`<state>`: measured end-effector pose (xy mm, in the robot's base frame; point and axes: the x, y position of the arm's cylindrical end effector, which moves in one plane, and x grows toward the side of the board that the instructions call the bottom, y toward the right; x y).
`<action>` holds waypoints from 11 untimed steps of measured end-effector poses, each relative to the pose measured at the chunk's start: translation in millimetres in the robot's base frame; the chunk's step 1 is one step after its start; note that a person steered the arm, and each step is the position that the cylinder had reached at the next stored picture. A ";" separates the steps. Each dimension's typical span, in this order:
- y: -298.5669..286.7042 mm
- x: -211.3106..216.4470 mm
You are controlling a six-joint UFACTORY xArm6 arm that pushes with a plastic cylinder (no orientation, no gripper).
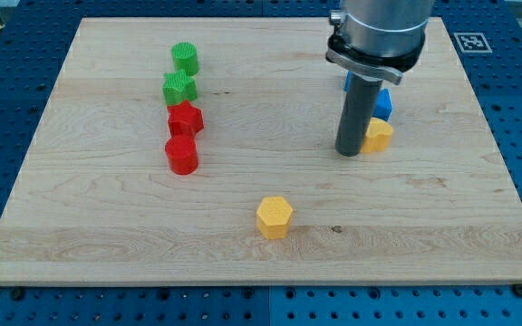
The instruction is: Slide the yellow hexagon to the right
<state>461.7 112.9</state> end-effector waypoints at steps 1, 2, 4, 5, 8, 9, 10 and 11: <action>9.1 0.0; -1.5 27.4; -75.3 50.3; -117.4 57.6; -141.6 118.0; -141.6 115.4; -134.9 115.4; -119.0 115.1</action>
